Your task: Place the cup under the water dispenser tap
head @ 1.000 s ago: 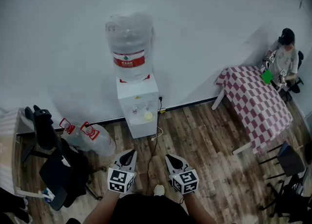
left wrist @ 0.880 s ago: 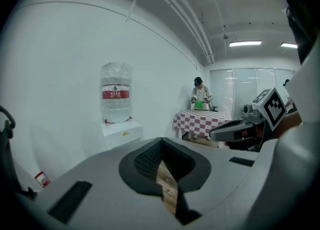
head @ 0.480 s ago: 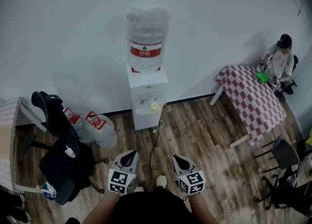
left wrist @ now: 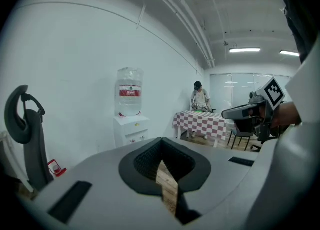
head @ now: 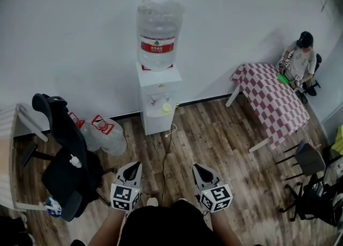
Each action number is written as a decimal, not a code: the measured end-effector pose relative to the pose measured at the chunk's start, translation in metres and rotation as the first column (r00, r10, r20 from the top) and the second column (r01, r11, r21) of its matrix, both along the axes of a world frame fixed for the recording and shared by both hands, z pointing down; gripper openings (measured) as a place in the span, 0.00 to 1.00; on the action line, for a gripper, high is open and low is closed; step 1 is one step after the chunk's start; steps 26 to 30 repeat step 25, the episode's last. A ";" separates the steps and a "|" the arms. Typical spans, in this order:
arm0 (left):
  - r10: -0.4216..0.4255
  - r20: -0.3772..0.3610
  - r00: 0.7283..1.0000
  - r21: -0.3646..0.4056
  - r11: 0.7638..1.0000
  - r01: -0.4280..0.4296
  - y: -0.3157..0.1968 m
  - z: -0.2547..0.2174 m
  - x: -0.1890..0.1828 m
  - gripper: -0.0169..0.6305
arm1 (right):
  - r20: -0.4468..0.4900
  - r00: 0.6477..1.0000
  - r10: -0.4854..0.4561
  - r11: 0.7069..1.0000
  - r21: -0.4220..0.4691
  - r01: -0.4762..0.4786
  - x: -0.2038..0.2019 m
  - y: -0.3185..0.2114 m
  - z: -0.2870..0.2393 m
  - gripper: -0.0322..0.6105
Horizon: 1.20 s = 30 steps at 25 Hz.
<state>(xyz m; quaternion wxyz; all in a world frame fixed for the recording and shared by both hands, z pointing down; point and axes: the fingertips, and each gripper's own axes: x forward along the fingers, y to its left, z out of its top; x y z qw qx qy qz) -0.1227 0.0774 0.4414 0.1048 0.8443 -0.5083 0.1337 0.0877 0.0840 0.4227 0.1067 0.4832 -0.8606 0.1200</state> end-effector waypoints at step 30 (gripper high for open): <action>-0.023 0.028 0.999 0.001 1.000 0.023 -0.024 -0.009 0.106 0.05 | -0.027 0.997 -0.071 0.997 0.002 0.071 0.089 -0.024 -0.001 0.08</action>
